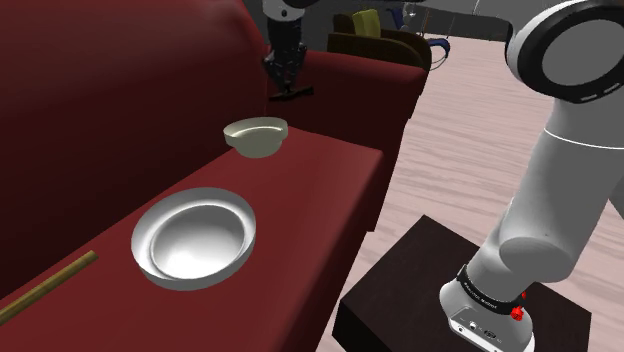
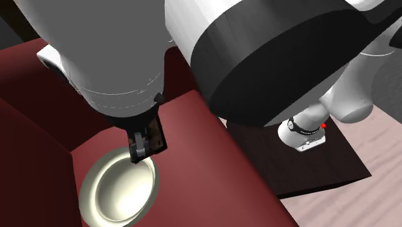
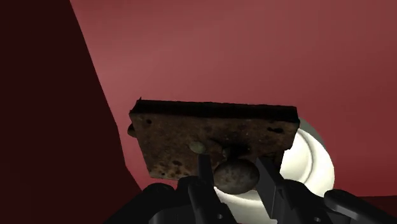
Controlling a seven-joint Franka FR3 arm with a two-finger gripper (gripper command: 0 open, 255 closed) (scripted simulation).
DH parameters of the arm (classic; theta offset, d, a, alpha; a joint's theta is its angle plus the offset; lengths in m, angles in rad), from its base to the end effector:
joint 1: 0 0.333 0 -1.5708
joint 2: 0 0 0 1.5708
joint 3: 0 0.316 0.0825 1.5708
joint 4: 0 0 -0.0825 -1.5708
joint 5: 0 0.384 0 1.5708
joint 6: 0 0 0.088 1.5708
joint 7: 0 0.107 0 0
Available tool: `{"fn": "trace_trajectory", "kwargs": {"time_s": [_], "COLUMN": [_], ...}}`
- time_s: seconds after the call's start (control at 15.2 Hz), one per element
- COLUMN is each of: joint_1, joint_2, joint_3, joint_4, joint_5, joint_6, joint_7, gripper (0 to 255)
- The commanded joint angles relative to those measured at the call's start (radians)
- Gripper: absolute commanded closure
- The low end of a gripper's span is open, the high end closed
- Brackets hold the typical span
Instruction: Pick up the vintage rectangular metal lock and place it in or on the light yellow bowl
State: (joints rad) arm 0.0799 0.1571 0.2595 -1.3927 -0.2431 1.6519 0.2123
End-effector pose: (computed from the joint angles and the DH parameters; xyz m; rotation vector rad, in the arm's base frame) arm 0.5876 0.1674 0.6302 2.9599 0.1906 0.2350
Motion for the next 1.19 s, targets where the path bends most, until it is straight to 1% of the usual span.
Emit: {"fn": "trace_trajectory", "kwargs": {"time_s": [0.0, 0.13, 0.2, 0.26, 0.33, 0.4, 0.53, 0.79, 1.12], "joint_1": [0.033, 0.076, 0.104, 0.139, 0.215, 0.188, 0.161, 0.132, 0.109], "joint_2": [0.106, 0.222, 0.291, 0.377, 0.560, 0.487, 0.430, 0.369, 0.326], "joint_3": [0.013, 0.017, 0.016, 0.012, -0.013, -0.008, 0.004, 0.012, 0.016], "joint_4": [0.145, 0.319, 0.428, 0.570, 0.894, 0.749, 0.619, 0.460, 0.321], "joint_5": [-0.033, -0.068, -0.087, -0.110, -0.148, -0.129, -0.118, -0.105, -0.095], "joint_6": [-0.049, -0.116, -0.159, -0.215, -0.349, -0.280, -0.212, -0.118, -0.025], "joint_7": [0.030, 0.045, 0.048, 0.045, 0.013, 0.034, 0.052, 0.074, 0.094], "gripper": [255, 255, 255, 255, 255, 255, 255, 255, 255]}}
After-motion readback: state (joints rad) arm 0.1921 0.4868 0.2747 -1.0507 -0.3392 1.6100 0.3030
